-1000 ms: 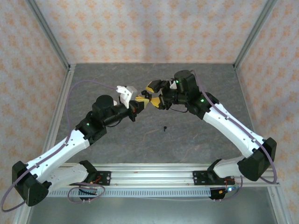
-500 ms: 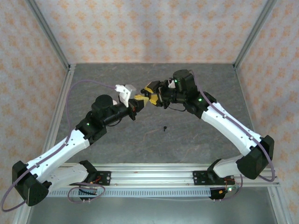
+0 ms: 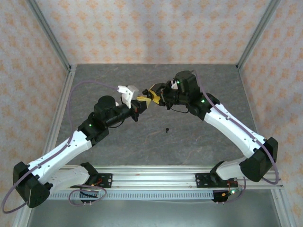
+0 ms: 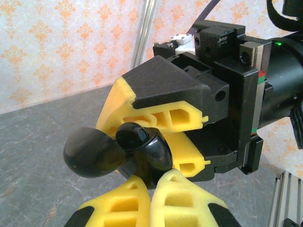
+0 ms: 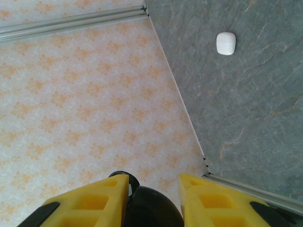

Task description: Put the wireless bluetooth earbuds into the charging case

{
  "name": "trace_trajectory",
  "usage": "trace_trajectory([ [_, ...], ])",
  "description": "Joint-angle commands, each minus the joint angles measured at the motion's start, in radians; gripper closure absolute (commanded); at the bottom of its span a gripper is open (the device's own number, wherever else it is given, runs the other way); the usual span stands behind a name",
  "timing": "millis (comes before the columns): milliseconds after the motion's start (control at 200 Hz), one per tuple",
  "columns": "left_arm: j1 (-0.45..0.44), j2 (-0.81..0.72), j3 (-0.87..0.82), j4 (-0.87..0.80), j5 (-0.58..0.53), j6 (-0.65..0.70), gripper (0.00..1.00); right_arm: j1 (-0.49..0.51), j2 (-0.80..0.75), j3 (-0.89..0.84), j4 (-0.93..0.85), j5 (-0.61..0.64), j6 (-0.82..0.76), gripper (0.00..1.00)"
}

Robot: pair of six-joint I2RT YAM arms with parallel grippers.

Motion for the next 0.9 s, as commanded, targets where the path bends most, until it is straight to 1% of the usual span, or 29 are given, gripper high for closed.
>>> trace_trajectory([
  [0, -0.005, 0.012, 0.045, 0.028, 0.024, -0.03, 1.0, 0.033, -0.048, 0.021, 0.017, 0.014, -0.065, 0.74],
  [105, -0.005, 0.014, 0.059, 0.015, 0.014, -0.042, 1.0, 0.041, -0.07, 0.018, 0.014, 0.063, -0.104, 0.76],
  [275, -0.005, 0.027, 0.082, -0.007, 0.011, -0.072, 0.83, 0.057, -0.092, 0.02, 0.002, 0.123, -0.168, 0.78],
  [415, -0.005, 0.046, 0.104, -0.01, 0.014, -0.109, 0.75, 0.082, -0.095, 0.024, -0.01, 0.164, -0.216, 0.79],
  [515, -0.005, 0.057, 0.118, -0.004, 0.013, -0.135, 0.73, 0.098, -0.092, 0.029, -0.021, 0.183, -0.242, 0.79],
  [751, -0.005, 0.066, 0.133, 0.004, -0.011, -0.196, 0.73, 0.123, -0.082, 0.065, -0.079, 0.226, -0.328, 0.79],
  [896, -0.005, 0.066, 0.123, 0.041, -0.037, -0.243, 0.67, 0.127, -0.087, 0.057, -0.073, 0.238, -0.339, 0.79],
])
